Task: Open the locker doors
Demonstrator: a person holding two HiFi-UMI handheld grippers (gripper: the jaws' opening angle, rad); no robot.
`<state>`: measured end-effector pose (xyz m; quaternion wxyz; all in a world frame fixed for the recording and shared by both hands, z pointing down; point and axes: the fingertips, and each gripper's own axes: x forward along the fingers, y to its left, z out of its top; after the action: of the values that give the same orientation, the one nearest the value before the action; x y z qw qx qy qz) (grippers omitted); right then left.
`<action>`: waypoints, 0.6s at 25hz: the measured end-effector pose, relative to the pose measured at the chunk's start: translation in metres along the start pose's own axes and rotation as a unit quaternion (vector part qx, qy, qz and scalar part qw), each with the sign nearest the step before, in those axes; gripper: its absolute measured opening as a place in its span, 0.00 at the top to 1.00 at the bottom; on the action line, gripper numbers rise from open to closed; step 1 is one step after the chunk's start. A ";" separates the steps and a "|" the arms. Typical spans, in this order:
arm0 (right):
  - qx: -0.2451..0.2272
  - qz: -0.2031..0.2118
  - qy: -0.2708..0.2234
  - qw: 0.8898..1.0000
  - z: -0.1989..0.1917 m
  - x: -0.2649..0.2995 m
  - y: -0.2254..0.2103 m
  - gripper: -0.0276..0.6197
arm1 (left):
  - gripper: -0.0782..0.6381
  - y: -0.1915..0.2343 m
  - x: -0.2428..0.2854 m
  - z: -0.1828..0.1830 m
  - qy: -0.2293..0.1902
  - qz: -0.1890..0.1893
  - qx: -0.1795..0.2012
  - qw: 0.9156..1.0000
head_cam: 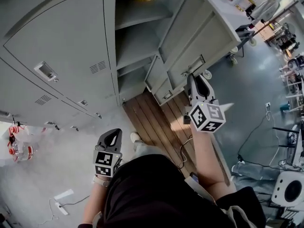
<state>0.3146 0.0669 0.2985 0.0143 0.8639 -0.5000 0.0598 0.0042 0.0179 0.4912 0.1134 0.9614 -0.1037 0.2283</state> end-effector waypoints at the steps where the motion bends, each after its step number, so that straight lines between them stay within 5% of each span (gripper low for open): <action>1: 0.002 -0.003 0.002 1.000 -0.002 0.000 -0.005 0.78 | 0.87 -0.001 0.002 0.001 0.001 -0.002 0.001 1.000; 15: 0.026 -0.047 0.005 0.999 -0.018 0.005 -0.063 0.77 | 0.87 -0.012 0.025 0.011 0.010 -0.007 0.006 1.000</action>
<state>0.3704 0.0958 0.3194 -0.0030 0.8861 -0.4570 0.0767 0.0336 0.0230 0.4908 0.1100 0.9605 -0.0944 0.2377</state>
